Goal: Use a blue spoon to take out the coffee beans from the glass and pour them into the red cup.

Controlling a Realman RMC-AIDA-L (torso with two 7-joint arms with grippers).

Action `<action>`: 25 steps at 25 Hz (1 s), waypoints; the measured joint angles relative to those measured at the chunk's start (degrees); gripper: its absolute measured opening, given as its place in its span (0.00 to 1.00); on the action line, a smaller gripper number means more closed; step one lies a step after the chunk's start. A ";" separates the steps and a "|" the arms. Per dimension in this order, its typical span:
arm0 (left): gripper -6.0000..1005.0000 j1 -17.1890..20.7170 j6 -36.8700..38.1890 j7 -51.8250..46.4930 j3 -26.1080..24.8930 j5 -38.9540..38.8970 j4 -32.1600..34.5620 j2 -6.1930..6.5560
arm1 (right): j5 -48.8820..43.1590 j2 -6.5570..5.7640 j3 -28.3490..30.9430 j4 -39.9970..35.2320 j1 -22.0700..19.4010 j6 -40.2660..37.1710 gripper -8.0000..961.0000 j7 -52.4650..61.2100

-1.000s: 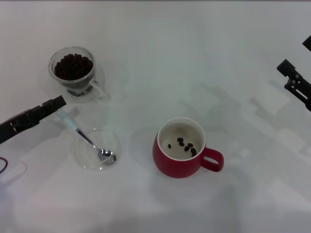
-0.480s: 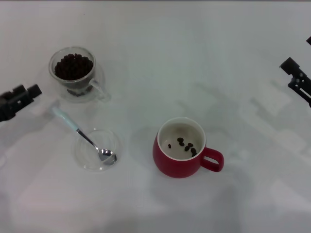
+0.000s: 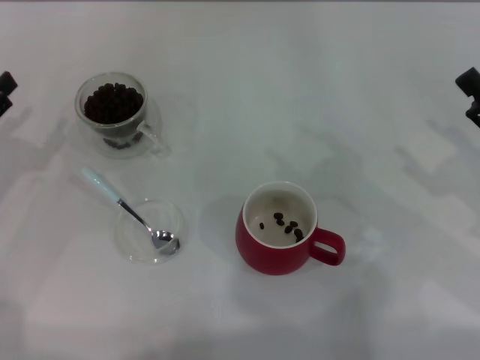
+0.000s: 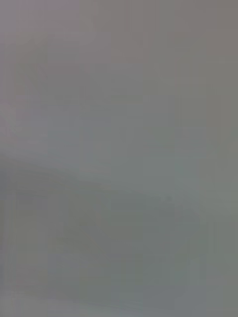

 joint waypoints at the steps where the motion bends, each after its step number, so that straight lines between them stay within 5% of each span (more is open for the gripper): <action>1: 0.64 0.04 -0.26 0.43 -0.07 -0.28 0.14 -0.07 | 0.13 0.00 0.01 -0.36 -0.15 -0.22 0.80 -0.07; 25: 0.64 7.16 -4.35 27.25 -0.67 -18.16 12.13 -0.57 | 1.30 0.17 0.10 -2.90 -0.23 0.92 0.80 -2.74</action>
